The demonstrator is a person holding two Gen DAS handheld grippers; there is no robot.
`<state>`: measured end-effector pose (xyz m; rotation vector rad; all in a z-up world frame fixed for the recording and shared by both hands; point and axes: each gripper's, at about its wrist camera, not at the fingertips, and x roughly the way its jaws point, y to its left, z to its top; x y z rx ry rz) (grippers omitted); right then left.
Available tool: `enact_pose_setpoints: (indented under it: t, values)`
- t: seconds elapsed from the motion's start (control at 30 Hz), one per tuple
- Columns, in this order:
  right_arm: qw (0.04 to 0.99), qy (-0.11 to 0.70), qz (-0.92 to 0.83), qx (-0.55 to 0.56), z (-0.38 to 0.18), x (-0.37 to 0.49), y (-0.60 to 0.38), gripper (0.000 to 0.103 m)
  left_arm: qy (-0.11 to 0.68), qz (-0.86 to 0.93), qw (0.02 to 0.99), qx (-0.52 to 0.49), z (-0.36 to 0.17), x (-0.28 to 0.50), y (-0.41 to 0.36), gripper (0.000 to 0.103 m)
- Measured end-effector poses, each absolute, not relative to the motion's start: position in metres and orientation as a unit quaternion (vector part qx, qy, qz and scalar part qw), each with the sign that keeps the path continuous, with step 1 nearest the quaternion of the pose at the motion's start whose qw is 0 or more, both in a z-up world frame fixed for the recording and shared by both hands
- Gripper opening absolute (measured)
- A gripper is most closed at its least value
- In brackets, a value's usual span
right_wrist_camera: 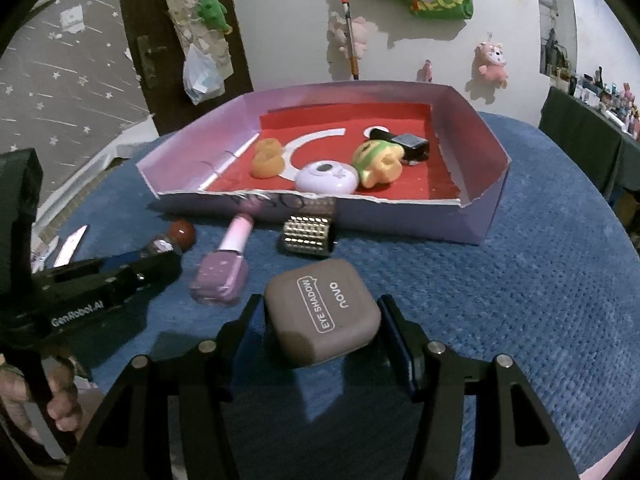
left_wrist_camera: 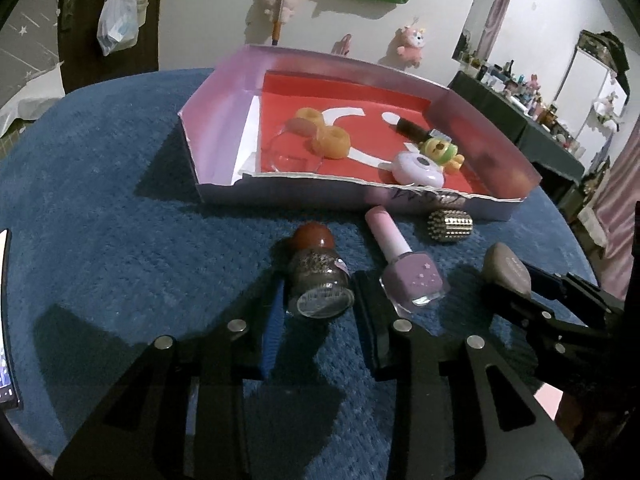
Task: Organize rigid objects
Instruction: 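Grasp the brown eye shadow case with the right tool while the left tool grasps the glitter nail polish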
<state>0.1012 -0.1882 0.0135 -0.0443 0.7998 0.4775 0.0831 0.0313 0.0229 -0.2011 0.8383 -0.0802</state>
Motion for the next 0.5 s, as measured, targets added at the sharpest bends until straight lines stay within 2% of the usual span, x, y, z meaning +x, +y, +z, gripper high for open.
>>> enact_pose_setpoints:
  t: [0.5]
  values:
    - [0.898,0.357,0.258,-0.023,0.045,0.081,-0.175,0.059,0.380,-0.064,0.917,-0.098,0.044,0.070,0.028,0.029]
